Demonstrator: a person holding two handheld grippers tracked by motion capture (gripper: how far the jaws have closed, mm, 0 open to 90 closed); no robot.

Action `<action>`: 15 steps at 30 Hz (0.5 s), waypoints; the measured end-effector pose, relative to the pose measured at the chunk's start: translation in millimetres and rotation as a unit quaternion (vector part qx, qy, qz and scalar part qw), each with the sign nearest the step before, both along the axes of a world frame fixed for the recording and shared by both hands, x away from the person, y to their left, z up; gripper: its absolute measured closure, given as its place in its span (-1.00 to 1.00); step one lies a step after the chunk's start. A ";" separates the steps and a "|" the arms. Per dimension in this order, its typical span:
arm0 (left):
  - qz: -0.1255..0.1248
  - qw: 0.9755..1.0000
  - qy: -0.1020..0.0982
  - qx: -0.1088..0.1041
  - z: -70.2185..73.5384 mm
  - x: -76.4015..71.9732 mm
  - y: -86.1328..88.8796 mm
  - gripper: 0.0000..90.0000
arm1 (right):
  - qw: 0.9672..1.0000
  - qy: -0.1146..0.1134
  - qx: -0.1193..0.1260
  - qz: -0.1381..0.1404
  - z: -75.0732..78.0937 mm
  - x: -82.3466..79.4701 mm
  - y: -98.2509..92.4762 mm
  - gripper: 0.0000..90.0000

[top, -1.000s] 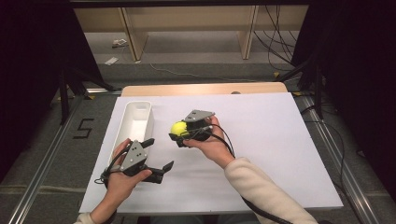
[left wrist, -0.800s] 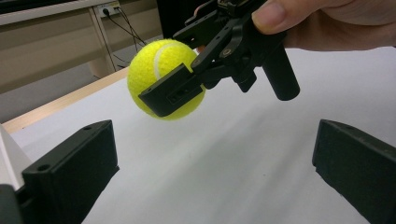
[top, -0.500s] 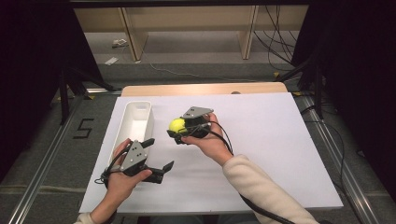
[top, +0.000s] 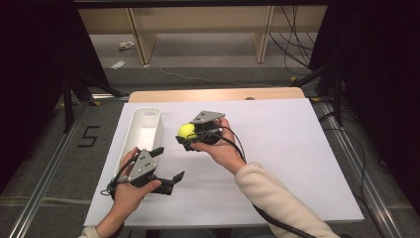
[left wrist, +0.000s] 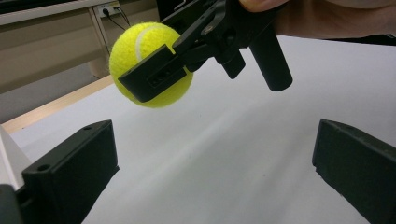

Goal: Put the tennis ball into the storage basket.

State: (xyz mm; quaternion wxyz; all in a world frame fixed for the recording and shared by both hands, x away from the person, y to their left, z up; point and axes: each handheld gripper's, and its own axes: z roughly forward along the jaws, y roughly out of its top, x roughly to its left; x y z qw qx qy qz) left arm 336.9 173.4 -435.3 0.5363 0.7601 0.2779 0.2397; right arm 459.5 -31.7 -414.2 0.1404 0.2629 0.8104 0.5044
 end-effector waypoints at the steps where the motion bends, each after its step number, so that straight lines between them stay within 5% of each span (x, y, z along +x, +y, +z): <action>1: 0.000 1.000 0.000 0.000 -0.1 0.0 0.0 -1.00 | 1.000 0.001 0.000 0.000 0.4 0.1 0.2 -0.41; 15: -0.001 1.000 0.000 -0.001 -0.2 0.1 -0.1 -1.00 | 1.000 0.006 -0.001 -0.003 -0.7 2.3 2.7 -0.41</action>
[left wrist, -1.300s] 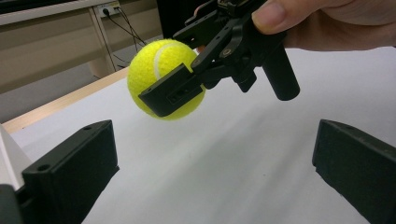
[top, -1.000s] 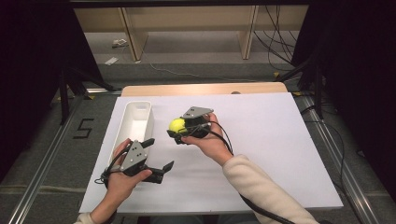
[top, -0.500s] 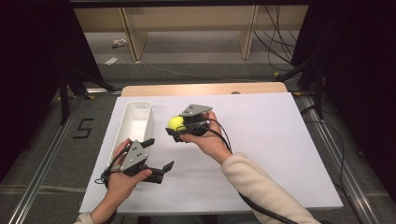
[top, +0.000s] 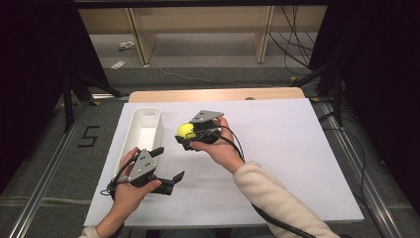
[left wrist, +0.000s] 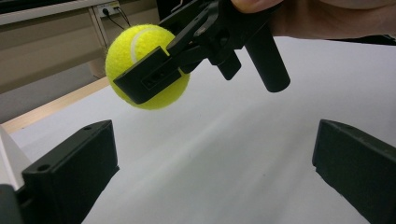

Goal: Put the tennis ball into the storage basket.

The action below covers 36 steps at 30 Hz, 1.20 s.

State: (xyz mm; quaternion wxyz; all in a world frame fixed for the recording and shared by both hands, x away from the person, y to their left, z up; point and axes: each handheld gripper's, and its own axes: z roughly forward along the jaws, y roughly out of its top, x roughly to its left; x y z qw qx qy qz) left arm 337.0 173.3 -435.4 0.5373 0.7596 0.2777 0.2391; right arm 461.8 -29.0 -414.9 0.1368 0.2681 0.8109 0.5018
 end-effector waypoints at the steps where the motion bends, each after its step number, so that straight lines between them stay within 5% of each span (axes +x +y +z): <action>1: 0.000 1.000 0.000 0.000 0.1 0.0 0.0 -1.00 | 1.000 0.001 -0.001 0.000 0.5 0.4 0.0 -0.41; 36: 0.000 1.000 0.000 0.001 0.2 0.2 0.5 -1.00 | 1.000 -0.005 0.004 0.003 11.1 3.6 8.2 -0.41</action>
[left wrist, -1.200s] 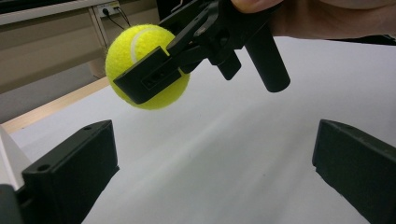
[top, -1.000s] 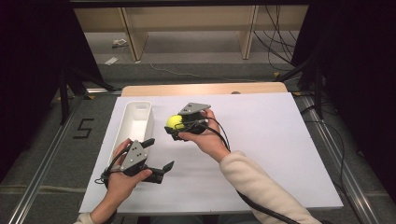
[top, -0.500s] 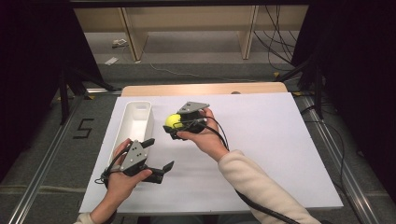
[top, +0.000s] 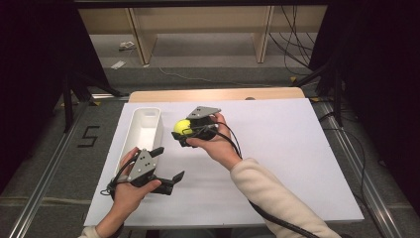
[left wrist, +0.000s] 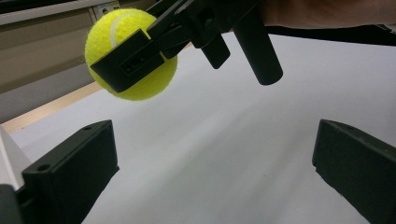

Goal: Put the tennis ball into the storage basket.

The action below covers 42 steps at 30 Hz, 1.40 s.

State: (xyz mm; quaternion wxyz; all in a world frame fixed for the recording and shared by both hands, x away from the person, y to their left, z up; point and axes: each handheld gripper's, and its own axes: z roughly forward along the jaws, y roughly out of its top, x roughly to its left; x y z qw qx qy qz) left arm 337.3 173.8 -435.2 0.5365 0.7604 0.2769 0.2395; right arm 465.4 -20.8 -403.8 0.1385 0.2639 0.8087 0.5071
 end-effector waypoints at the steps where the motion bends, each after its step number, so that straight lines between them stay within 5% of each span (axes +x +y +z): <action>1: 0.000 1.000 0.000 0.000 0.0 0.0 0.0 -1.00 | 1.000 0.000 0.000 0.000 0.4 0.2 0.2 -0.41; 42: -0.003 1.000 -0.001 0.002 -0.5 -0.7 -1.0 -1.00 | 1.000 0.000 0.007 0.005 9.4 9.1 13.7 -0.41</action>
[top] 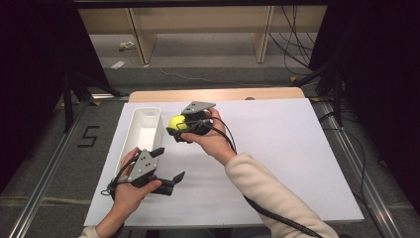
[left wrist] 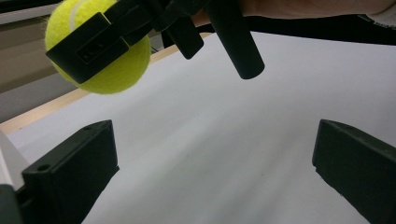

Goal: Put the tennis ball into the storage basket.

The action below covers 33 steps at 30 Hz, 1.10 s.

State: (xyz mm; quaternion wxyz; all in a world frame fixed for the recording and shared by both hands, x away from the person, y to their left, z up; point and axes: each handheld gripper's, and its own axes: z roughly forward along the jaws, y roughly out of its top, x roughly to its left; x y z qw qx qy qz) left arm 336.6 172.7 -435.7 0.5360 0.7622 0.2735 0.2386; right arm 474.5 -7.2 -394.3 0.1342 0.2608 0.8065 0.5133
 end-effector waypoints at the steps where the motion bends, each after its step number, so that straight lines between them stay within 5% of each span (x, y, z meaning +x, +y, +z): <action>1: 0.000 1.000 0.000 0.000 0.1 -0.2 -0.1 -1.00 | 1.000 0.000 -0.001 0.000 0.2 0.4 -0.2 -0.41; 33: -0.002 1.000 0.001 0.002 -0.7 0.2 -1.7 -1.00 | 1.000 -0.006 -0.001 -0.002 11.7 6.9 7.6 -0.41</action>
